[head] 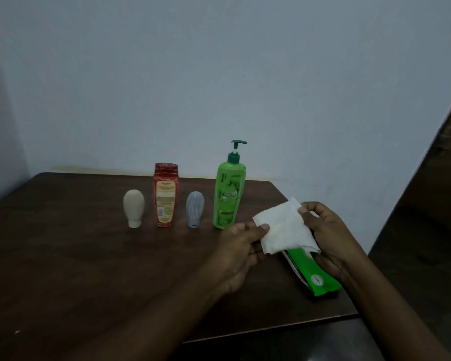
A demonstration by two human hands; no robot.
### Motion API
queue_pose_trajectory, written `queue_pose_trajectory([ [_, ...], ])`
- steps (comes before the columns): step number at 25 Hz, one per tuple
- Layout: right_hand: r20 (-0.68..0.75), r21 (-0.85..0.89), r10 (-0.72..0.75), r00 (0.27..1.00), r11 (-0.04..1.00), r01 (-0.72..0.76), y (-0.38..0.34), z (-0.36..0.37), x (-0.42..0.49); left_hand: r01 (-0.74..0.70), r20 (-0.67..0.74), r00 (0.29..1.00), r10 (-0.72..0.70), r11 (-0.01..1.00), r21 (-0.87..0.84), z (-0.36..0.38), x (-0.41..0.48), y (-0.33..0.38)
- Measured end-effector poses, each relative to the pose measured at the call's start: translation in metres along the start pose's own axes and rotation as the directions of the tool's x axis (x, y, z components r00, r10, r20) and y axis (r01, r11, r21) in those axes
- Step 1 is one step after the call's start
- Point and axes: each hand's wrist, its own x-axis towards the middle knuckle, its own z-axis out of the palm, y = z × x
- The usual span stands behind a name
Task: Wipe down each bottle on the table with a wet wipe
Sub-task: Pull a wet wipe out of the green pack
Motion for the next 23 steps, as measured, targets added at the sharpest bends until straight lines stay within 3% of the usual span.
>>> queue_pose_trajectory([
  [3, 0.008, 0.061, 0.043, 0.999, 0.997, -0.044, 0.012, 0.015, -0.02, -0.004, -0.064, 0.998, 0.006, 1.0, 0.031, -0.022, -0.013, 0.008],
  [5, 0.139, 0.263, 0.163, 0.977, 0.945, -0.195, 0.017, 0.027, -0.033, -0.026, -0.059, 0.998, 0.03, 0.997, 0.067, -0.03, -0.026, 0.012],
  [7, 0.275, 0.336, 0.247, 0.929, 0.881, -0.333, 0.018, 0.039, -0.048, -0.052, -0.078, 0.995, 0.061, 0.993, 0.106, -0.038, -0.04, 0.014],
  [11, 0.393, 0.332, 0.187, 0.9, 0.884, -0.329, 0.002, 0.06, -0.082, -0.133, -0.011, 0.991, 0.136, 0.979, 0.155, -0.042, -0.078, 0.029],
  [13, 0.408, 0.346, 0.035, 0.912, 0.919, -0.19, -0.013, 0.062, -0.103, -0.287, 0.033, 0.957, 0.287, 0.933, 0.218, -0.044, -0.102, 0.043],
  [16, 0.322, 0.31, -0.302, 0.897, 0.929, 0.202, -0.036, 0.059, -0.129, -0.504, 0.076, 0.86, 0.504, 0.816, 0.285, -0.051, -0.133, 0.067],
  [20, 0.308, 0.079, -0.412, 0.858, 0.909, 0.408, -0.036, 0.056, -0.129, -0.571, 0.091, 0.816, 0.571, 0.773, 0.276, -0.059, -0.141, 0.081],
  [23, 0.276, 0.007, -0.606, 0.746, 0.777, 0.629, -0.039, 0.052, -0.128, -0.597, 0.144, 0.802, 0.58, 0.764, 0.245, -0.06, -0.147, 0.084],
])
